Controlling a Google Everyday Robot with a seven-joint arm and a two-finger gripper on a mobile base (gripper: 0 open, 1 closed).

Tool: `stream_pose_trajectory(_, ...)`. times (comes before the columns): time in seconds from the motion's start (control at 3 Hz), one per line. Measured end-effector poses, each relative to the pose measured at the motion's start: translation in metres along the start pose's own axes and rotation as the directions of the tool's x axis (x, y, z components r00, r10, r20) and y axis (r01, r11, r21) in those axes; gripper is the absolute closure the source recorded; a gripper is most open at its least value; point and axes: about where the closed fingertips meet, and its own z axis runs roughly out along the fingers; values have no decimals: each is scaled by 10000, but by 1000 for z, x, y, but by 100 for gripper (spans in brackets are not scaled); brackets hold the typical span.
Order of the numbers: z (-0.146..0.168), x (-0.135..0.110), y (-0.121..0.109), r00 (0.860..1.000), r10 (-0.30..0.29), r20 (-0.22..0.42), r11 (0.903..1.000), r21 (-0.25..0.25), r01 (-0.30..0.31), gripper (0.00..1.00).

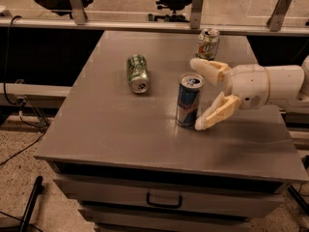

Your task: Knock redbull can over

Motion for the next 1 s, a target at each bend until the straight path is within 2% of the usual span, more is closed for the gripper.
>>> stream_pose_trajectory(0.33,-2,3,0,9999,-148,87,9999,30,148,2)
stream_pose_trajectory(0.67,-14,1,4,9990,-260,366,9996,149,255,23)
stream_pose_trajectory(1.0,-12,-4,6,9980,-104,618,9999,-50,108,54)
